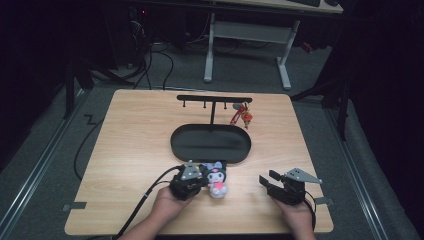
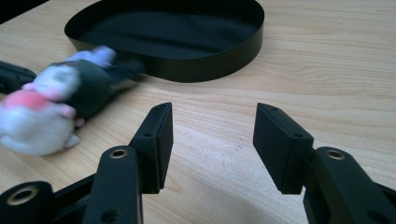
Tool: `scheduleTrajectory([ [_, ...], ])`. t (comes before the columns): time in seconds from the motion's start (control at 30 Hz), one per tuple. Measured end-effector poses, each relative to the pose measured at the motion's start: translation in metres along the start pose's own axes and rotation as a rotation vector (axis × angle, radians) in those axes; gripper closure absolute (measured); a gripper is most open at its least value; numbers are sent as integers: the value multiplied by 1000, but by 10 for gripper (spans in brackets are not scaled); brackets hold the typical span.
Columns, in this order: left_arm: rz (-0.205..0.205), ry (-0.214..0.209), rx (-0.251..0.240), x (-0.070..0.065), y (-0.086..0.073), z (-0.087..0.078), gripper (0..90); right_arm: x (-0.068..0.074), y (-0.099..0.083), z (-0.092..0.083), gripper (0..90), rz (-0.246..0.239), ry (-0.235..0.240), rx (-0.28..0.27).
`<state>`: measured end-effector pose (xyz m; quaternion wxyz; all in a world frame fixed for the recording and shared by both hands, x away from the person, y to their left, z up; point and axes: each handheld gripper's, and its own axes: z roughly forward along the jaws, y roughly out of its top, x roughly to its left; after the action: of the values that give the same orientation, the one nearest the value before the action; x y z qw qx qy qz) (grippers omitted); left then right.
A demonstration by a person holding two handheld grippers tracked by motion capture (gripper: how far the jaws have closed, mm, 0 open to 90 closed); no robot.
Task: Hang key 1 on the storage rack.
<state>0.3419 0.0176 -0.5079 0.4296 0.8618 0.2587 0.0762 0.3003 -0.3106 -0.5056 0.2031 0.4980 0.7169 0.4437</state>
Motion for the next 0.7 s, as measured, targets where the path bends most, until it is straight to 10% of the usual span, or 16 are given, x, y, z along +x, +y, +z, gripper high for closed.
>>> scheduleTrajectory([
  [0.2,33,-16,-40,-18,11,13,872,0,0,-3,481,10,-4,-10],
  [0.4,-29,130,-102,12,8,-1,839,-2,-1,-5,481,14,-7,-18],
  [0.47,-72,118,-60,20,6,6,835,-3,-1,-5,481,17,-7,-17],
  [0.7,-27,26,-49,-5,7,23,838,-3,-2,-6,479,20,-17,-16],
])
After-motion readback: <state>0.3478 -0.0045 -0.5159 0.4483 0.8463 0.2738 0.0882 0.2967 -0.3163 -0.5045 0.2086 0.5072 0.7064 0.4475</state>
